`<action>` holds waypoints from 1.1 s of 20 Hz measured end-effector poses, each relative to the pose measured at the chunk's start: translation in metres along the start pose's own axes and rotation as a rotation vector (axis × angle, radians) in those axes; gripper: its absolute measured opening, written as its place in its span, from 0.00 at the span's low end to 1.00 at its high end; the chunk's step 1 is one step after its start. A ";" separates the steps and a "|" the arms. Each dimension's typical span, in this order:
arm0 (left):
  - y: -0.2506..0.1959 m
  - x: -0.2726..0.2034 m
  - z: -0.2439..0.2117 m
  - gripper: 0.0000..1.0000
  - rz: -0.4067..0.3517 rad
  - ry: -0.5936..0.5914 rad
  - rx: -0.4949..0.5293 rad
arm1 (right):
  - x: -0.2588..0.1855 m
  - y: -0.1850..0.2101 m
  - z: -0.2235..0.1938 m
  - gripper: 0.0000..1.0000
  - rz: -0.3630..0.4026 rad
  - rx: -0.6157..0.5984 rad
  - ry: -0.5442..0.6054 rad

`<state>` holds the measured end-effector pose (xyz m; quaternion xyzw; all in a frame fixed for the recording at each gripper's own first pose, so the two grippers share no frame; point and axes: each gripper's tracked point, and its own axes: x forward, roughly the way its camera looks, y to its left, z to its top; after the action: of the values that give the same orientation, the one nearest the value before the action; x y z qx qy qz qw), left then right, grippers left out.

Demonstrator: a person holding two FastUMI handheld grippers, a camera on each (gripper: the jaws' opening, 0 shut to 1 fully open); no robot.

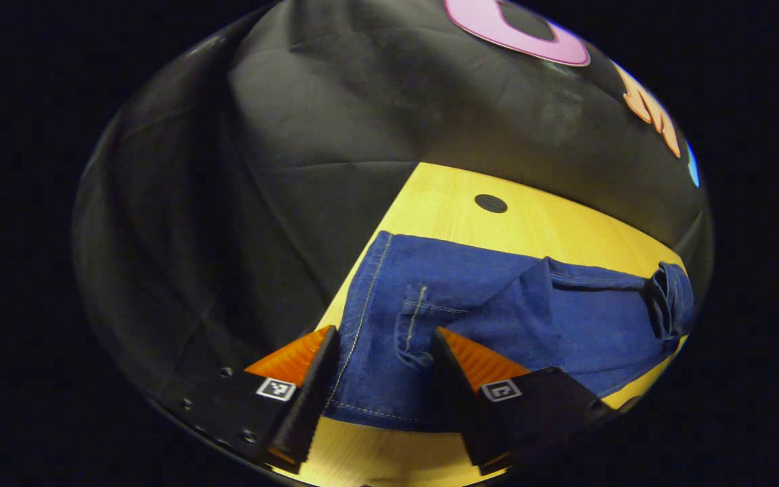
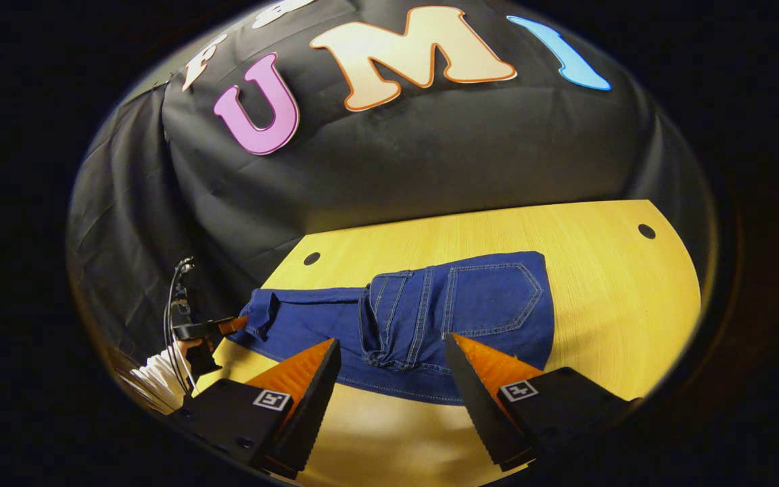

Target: Grasp the waist and the cuffs of the jeans and fold them to make the two legs overlap; first hold the waist and fold one-third of the jeans toward the cuffs, then hold the cuffs and fold the remaining one-third in the same direction to finish folding.

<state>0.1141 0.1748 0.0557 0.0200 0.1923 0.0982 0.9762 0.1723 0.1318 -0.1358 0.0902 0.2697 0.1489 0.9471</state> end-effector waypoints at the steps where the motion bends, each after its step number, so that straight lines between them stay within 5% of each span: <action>1: -0.004 0.000 0.000 0.75 -0.014 -0.007 -0.009 | -0.002 -0.001 0.002 0.96 -0.001 0.006 -0.007; 5: -0.020 -0.001 0.001 0.36 -0.046 -0.014 -0.043 | -0.009 -0.008 0.010 0.96 -0.012 0.015 -0.023; 6: -0.021 -0.002 0.002 0.16 -0.042 -0.012 -0.042 | -0.010 -0.013 0.011 0.96 -0.016 0.021 -0.024; 8: -0.018 -0.001 0.004 0.01 -0.030 -0.024 -0.067 | -0.016 -0.019 0.011 0.96 -0.023 0.028 -0.027; 12: -0.028 -0.016 0.020 0.00 -0.056 -0.061 -0.156 | -0.032 -0.040 0.020 0.96 -0.054 0.028 -0.047; 17: -0.059 -0.071 0.064 0.00 -0.248 -0.151 -0.225 | -0.049 -0.067 0.031 1.00 -0.075 0.082 -0.078; 21: -0.106 -0.097 0.075 0.00 -0.383 -0.169 -0.228 | -0.064 -0.090 0.037 0.89 -0.063 0.117 -0.092; 22: -0.118 -0.096 0.080 0.00 -0.416 -0.175 -0.241 | -0.066 -0.098 0.037 1.00 -0.058 0.128 -0.085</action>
<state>0.0791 0.0401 0.1564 -0.1283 0.0941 -0.0847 0.9836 0.1615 0.0149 -0.0973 0.1491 0.2407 0.1001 0.9539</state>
